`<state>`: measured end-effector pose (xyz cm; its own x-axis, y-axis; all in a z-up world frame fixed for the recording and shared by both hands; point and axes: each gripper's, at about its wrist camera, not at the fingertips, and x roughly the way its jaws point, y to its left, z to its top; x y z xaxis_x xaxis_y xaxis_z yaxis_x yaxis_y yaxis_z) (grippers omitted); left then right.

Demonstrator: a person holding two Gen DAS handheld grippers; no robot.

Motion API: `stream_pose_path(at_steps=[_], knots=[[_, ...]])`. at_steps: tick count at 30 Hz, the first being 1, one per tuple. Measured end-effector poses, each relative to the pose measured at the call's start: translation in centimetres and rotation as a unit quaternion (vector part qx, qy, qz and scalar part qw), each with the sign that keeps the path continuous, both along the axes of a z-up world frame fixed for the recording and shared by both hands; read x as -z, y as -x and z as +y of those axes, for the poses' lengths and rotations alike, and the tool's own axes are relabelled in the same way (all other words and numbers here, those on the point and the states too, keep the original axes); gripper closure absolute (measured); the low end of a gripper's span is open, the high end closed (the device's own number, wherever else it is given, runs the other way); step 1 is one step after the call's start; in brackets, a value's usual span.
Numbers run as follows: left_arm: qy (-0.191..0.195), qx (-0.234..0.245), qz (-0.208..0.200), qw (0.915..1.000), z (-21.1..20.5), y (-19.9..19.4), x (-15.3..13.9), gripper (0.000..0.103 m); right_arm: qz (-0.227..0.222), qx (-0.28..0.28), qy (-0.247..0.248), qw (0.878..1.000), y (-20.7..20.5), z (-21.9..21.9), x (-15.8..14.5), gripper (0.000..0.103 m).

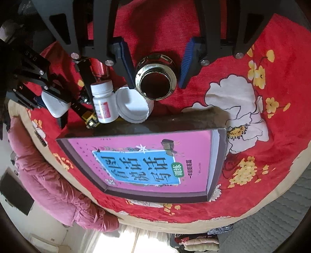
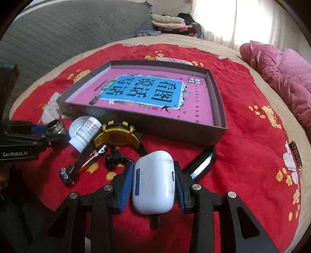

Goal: Organize rigid objects
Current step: 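Grasp the white earbud case with the right tool while the left tool grasps the glass jar, then lower the earbud case into the box and open the right tool while the left carries the jar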

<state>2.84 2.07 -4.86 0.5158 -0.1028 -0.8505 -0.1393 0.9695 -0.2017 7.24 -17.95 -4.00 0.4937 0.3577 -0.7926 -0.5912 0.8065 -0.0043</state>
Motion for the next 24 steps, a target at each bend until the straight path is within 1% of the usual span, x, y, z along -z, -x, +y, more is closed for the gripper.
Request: stream_pose_path(at_steps=[5, 7, 11, 12, 13, 20, 23, 24], knots=[[0.032, -0.013, -0.017, 0.9993, 1.0, 0.2, -0.7, 0.059, -0.008, 0.008, -0.017, 1.0, -0.1, -0.8, -0.8, 0.063], [0.037, -0.015, -0.021, 0.999, 1.2, 0.3, -1.0, 0.059, -0.012, 0.011, -0.024, 1.0, 0.0, -0.9, -1.1, 0.063], [0.033, -0.012, -0.032, 0.9989, 0.8, 0.6, -1.9, 0.059, -0.018, 0.015, -0.04, 0.999, -0.1, -1.3, -1.8, 0.063], [0.034, -0.012, -0.034, 0.9987, 0.8, 0.7, -2.1, 0.062, -0.019, 0.017, -0.044, 0.999, -0.1, -1.4, -1.9, 0.063], [0.036, -0.012, -0.037, 0.9986, 0.8, 0.7, -2.3, 0.062, -0.021, 0.019, -0.048, 0.998, -0.1, -1.5, -2.1, 0.063], [0.046, -0.02, -0.039, 0.998, 1.2, 0.8, -2.4, 0.062, -0.022, 0.031, -0.065, 0.997, -0.2, -2.1, -2.7, 0.063], [0.036, -0.023, -0.054, 0.9976, 1.3, 1.3, -3.4, 0.063, -0.021, 0.034, -0.071, 0.997, -0.3, -2.4, -2.9, 0.063], [0.034, -0.025, -0.061, 0.9972, 1.4, 1.5, -3.9, 0.067, -0.021, 0.034, -0.072, 0.997, -0.3, -2.4, -2.9, 0.063]])
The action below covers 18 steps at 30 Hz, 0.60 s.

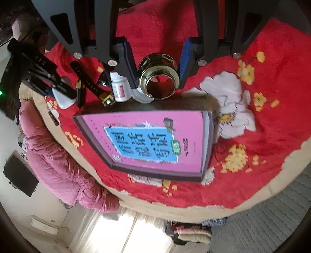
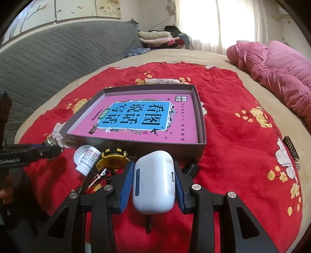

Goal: Organize rigid objects
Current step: 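Lower the earbud case into the box and open the right tool while the left carries the jar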

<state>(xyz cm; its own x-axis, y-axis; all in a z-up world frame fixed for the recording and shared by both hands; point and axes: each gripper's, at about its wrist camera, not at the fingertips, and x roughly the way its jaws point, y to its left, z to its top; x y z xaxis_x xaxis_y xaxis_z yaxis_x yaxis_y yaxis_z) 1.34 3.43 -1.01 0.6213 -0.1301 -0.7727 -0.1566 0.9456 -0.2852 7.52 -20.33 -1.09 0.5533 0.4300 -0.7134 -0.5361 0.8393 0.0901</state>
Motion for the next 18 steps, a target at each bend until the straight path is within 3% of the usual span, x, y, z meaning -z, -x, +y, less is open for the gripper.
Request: stream_pose_path(at_steps=[10, 18], knots=[[-0.017, -0.021, -0.031, 0.9992, 0.8, -0.4, -1.4, 0.067, -0.016, 0.015, -0.019, 1.0, -0.3, -0.3, -1.3, 0.063], [-0.04, -0.032, -0.055, 0.9972, 0.7, -3.0, -1.8, 0.067, -0.033, 0.027, -0.031, 0.999, -2.1, 0.8, -2.9, 0.063]])
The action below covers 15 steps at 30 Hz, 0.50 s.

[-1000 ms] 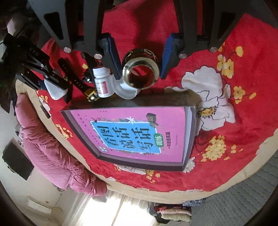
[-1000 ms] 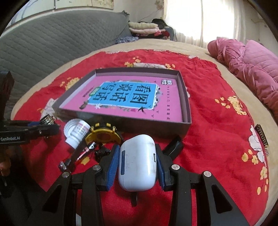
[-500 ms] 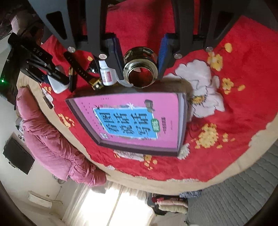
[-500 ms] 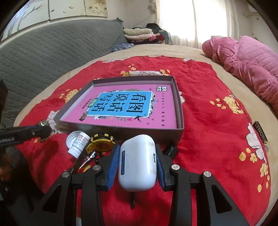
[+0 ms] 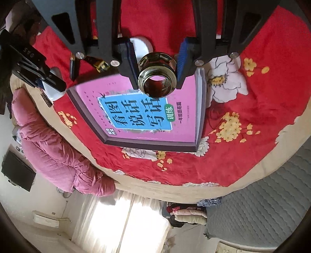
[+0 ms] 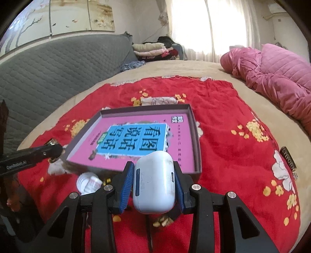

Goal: Organize rigid objects
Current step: 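Lower the earbud case into the box and open the right tool while the left carries the jar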

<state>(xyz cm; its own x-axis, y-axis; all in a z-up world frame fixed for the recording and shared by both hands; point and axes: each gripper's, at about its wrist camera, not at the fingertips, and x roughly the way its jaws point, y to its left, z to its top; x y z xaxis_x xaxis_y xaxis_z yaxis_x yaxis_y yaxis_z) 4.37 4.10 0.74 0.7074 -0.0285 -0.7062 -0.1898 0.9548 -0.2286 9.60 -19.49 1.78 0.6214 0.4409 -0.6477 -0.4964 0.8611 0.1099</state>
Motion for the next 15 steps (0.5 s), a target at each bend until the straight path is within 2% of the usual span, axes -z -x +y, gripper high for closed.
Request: stream_pose_path(at_steps=[4, 7, 15], knots=[[-0.013, -0.007, 0.006, 0.9999, 0.2, -1.8, 1.1, 0.067, 0.0, 0.006, 0.006, 1.0, -1.0, 1.1, 0.0, 0.063], [-0.009, -0.012, 0.012, 0.9998, 1.0, -2.9, 1.6, 0.067, -0.008, 0.014, 0.029, 0.999, -1.7, 2.0, 0.4, 0.063], [-0.013, -0.026, 0.012, 0.9995, 2.8, -5.3, 2.8, 0.067, 0.018, 0.041, 0.033, 0.998, -5.0, 3.0, 1.7, 0.063]])
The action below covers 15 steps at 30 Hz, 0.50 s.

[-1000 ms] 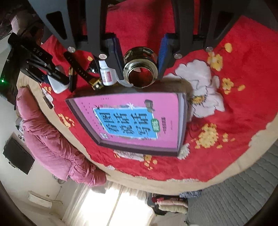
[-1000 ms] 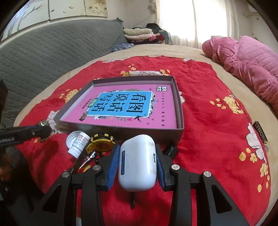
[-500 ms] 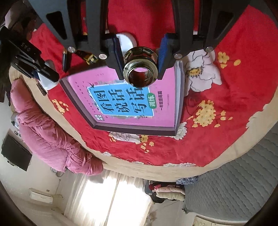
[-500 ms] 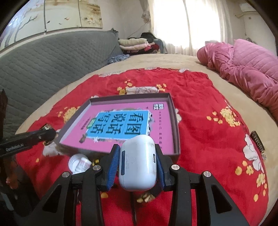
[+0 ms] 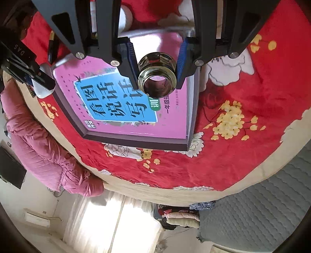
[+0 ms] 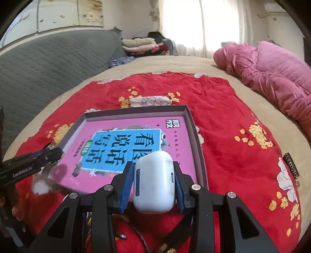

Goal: Organize rigid objects
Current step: 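Lower the earbud case into the box and open the right tool while the left carries the jar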

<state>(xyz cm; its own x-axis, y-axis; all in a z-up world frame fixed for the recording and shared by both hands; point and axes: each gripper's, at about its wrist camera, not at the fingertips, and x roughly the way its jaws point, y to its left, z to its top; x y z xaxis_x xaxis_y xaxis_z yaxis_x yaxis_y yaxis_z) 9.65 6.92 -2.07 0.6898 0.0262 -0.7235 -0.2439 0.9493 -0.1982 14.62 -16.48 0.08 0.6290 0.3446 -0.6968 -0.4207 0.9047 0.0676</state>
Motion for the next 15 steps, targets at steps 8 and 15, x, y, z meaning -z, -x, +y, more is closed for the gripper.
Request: stream_pose_path(at_steps=[8, 15], knots=[[0.003, 0.017, 0.024, 0.9996, -0.2, -1.2, 1.8, 0.067, 0.025, 0.005, 0.012, 1.0, -1.9, 1.0, 1.7, 0.063], [-0.001, 0.026, 0.034, 0.9991, -0.5, -1.5, 2.7, 0.067, 0.039, 0.008, 0.025, 0.999, -2.8, 1.5, 2.9, 0.063]])
